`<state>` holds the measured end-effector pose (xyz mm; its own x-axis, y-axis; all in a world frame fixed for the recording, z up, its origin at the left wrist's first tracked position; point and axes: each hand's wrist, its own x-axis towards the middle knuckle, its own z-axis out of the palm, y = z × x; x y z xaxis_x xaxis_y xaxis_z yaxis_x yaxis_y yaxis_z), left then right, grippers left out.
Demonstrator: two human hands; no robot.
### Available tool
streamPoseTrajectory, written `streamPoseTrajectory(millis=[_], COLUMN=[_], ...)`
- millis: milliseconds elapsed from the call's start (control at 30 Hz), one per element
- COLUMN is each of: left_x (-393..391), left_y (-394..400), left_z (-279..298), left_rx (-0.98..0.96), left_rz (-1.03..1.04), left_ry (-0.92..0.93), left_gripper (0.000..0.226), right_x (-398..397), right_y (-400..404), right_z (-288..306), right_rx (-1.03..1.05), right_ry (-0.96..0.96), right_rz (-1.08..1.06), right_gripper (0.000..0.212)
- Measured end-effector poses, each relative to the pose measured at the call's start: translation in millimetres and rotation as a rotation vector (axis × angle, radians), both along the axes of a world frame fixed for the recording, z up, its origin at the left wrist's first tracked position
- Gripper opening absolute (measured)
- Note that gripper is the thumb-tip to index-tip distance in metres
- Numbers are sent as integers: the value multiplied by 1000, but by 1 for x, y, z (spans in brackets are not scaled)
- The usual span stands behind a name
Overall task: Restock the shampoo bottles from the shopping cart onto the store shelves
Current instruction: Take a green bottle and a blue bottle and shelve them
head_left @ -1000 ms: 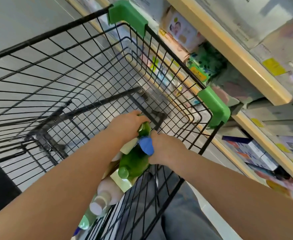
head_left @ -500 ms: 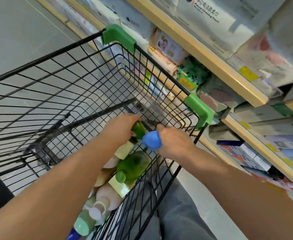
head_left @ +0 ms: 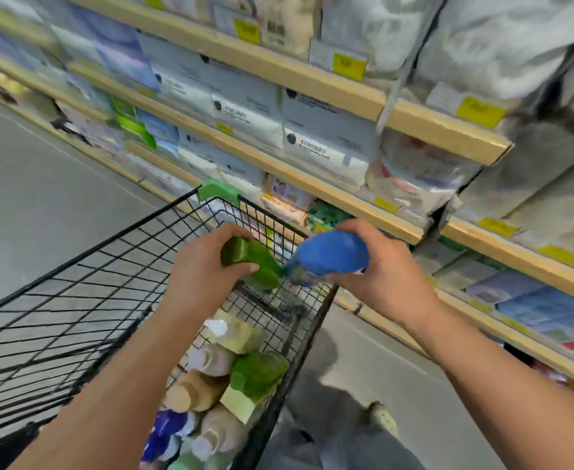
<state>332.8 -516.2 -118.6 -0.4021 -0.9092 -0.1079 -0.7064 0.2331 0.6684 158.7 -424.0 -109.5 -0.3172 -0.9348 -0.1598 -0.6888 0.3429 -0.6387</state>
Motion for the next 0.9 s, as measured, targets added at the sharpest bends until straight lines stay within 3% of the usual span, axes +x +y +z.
streamPoseTrajectory(millis=[133,267,467,900], left_x=[-19,-42,-92,-220], left_y=[28,73,169,371], left_z=[36,68,105,132], left_rx=[-42,-239,-247,-330], left_rz=[10,16,97,-129], left_ry=[125,87,201,241], left_gripper=[31,34,39,39], right_x=[-20,-50,-103,-216], right_y=[32,77,166,388], right_z=[32,55,80,123], right_rx=[-101,-214,-343,-200], right_ry=[-37,-124,-138,96], right_rz=[-37,-83,-42,5], right_gripper=[50,47,48,53])
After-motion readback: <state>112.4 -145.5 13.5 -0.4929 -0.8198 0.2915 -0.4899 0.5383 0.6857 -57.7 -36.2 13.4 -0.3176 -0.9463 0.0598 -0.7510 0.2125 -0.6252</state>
